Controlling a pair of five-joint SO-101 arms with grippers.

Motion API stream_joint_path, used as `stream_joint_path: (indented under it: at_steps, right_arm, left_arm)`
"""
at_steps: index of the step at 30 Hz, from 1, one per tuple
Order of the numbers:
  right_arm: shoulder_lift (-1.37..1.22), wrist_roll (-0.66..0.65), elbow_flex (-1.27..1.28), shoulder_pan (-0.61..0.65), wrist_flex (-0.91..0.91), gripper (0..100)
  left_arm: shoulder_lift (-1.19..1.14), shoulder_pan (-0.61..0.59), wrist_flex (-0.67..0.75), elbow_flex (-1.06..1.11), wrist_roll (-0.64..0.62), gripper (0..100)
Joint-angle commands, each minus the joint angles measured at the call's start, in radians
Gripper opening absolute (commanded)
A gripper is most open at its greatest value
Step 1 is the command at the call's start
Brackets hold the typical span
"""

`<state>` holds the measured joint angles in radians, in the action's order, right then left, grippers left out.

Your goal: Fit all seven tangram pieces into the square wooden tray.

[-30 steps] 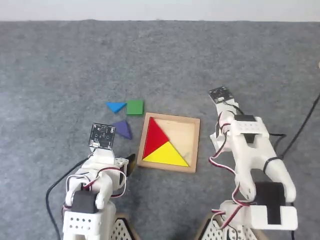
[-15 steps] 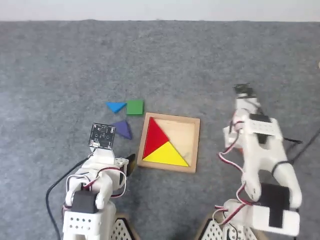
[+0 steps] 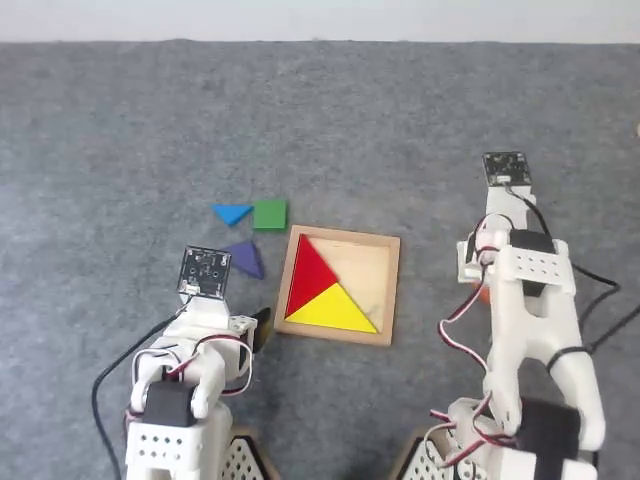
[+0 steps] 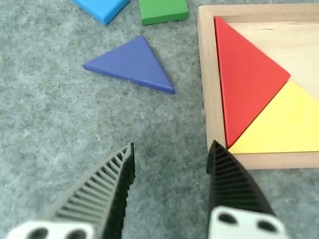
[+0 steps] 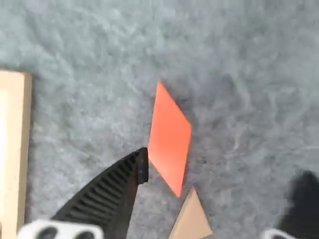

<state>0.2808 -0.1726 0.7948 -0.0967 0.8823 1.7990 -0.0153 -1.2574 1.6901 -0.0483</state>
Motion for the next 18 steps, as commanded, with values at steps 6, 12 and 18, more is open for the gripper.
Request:
stream_joint_path:
  at_steps: [6, 12, 18]
  right_arm:
    - [0.048, -0.037, 0.032, 0.050, -0.038, 43.2]
    - [0.047, 0.031, 0.038, -0.035, -0.091, 30.8]
    - [-0.045, 0.018, 0.043, -0.031, -0.134, 32.1]
  left_arm:
    - [0.020, -0.005, -0.005, -0.007, 0.003, 24]
    - [0.020, -0.005, -0.005, -0.007, 0.003, 24]
    - [0.020, -0.005, -0.005, -0.007, 0.003, 24]
